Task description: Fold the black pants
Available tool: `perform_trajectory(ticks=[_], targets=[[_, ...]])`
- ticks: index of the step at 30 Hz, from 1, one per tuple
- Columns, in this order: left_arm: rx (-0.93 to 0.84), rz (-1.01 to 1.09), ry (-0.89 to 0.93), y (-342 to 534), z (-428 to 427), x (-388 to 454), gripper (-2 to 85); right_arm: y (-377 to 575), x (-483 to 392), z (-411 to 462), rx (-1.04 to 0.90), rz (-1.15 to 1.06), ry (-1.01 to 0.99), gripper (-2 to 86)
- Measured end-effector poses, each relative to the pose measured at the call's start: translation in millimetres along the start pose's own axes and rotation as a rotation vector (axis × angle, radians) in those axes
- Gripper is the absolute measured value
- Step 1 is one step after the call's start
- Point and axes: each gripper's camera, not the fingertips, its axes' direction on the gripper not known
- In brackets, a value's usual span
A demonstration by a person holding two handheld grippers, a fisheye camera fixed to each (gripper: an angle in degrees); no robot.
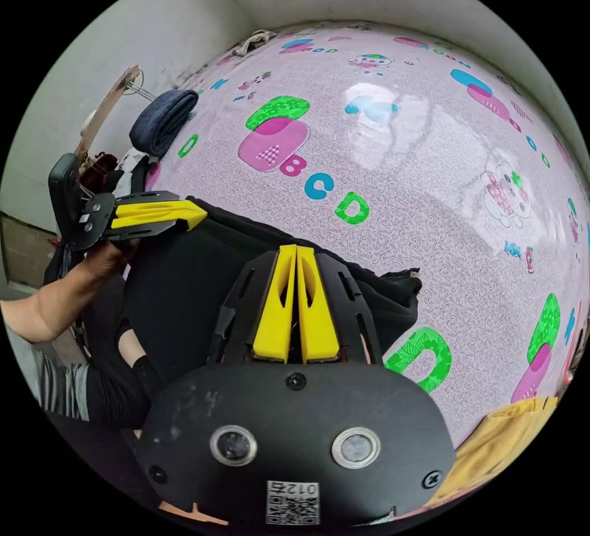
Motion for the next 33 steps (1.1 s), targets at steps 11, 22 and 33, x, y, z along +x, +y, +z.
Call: perform_trajectory(ticks=[11,22,33], targets=[[0.091,0.010,0.081,8,0,-20,0.3,126,23,-43,0.158,0.083,-0.034,-0.8],[0.096,0.072,-0.051,45,-12,-21,0.6,326,-60,-44,0.243,-0.046,0.129,-0.8],[0.173,-0.299,0.244,85,8,-158,11.3,463,15,0,0.224,0.118,-0.207,5.1]])
